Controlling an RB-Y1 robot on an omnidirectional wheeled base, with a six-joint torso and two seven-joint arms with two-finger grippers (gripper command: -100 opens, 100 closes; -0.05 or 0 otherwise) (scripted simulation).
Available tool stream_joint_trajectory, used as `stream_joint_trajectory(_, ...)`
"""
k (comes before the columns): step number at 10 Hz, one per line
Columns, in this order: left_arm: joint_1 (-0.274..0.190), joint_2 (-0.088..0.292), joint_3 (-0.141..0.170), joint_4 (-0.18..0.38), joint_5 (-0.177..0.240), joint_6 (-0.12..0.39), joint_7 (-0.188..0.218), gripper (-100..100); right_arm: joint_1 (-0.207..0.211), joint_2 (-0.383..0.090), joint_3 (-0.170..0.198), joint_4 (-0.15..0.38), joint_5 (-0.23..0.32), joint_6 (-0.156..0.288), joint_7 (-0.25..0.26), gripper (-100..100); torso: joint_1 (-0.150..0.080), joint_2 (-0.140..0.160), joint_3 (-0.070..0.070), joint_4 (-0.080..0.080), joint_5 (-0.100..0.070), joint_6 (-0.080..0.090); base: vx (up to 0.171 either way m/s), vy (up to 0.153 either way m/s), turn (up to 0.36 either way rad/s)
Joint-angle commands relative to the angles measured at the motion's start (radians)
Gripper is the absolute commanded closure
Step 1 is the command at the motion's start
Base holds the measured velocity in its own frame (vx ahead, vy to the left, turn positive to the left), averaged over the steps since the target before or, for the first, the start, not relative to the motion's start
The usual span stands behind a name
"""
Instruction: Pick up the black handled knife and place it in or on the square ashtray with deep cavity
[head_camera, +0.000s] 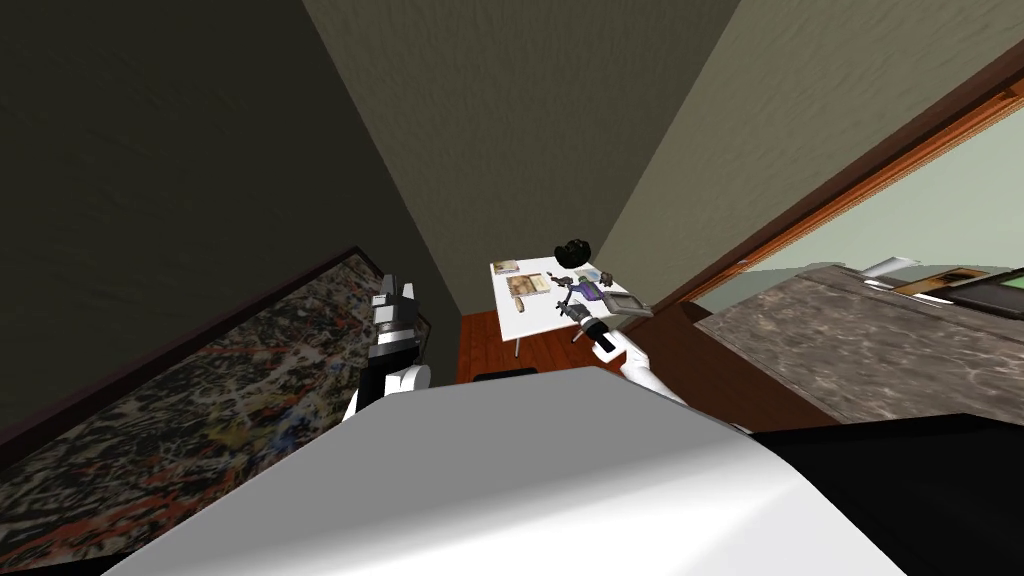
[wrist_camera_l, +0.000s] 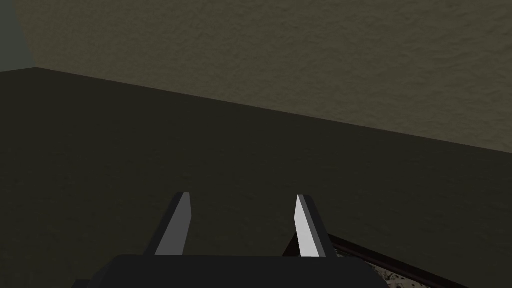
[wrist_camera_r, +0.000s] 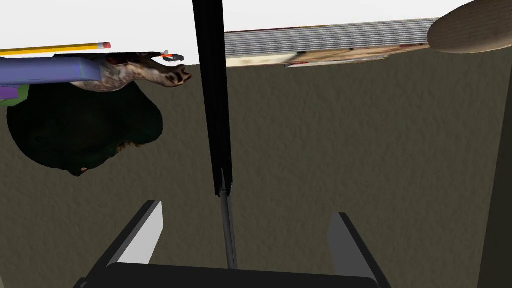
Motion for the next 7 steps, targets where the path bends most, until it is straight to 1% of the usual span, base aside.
stream_joint_trajectory(1, 0.0, 0.0, 0.0, 0.0, 0.0, 0.0, 0.0, 0, -0.005, -0.03, -0.011, 0.033, 0.03, 0.031, 0.019, -100, 0.0, 0.0, 0.0, 0.0, 0.0, 0.0, 0.042, 0.094, 0.131)
stream_joint_trajectory(2, 0.0, 0.0, 0.0, 0.0, 0.0, 0.0, 0.0, 0, -0.012, -0.045, -0.015, 0.053, 0.041, 0.04, 0.026, -100, 0.0, -0.001, 0.0, 0.0, 0.0, 0.0, 0.037, 0.076, 0.078)
stream_joint_trajectory(3, 0.0, 0.0, 0.0, 0.0, 0.0, 0.0, 0.0, 0, -0.021, -0.036, -0.013, 0.06, 0.032, 0.021, 0.02, -100, -0.001, 0.0, 0.0, 0.0, 0.0, 0.0, 0.015, 0.03, 0.009)
stream_joint_trajectory(4, 0.0, 0.0, 0.0, 0.0, 0.0, 0.0, 0.0, 0, -0.022, -0.037, -0.014, 0.064, 0.033, 0.023, 0.022, 0, -0.003, 0.001, 0.0, 0.0, -0.001, 0.001, 0.003, 0.006, -0.002)
stream_joint_trajectory(5, 0.0, 0.0, 0.0, 0.0, 0.0, 0.0, 0.0, 0, -0.054, -0.021, -0.016, 0.092, 0.036, 0.039, 0.028, -100, -0.005, 0.002, 0.001, 0.0, -0.001, 0.001, 0.007, -0.018, 0.145)
stream_joint_trajectory(6, 0.0, 0.0, 0.0, 0.0, 0.0, 0.0, 0.0, 0, -0.04, -0.028, -0.014, 0.079, 0.035, 0.031, 0.024, -100, -0.006, 0.002, 0.001, 0.0, -0.001, 0.0, 0.005, -0.016, 0.045)
stream_joint_trajectory(7, 0.0, 0.0, 0.0, 0.0, 0.0, 0.0, 0.0, 0, -0.043, -0.027, -0.014, 0.081, 0.035, 0.033, 0.025, 100, -0.007, 0.002, 0.001, 0.0, -0.001, 0.001, 0.0, 0.0, 0.0)
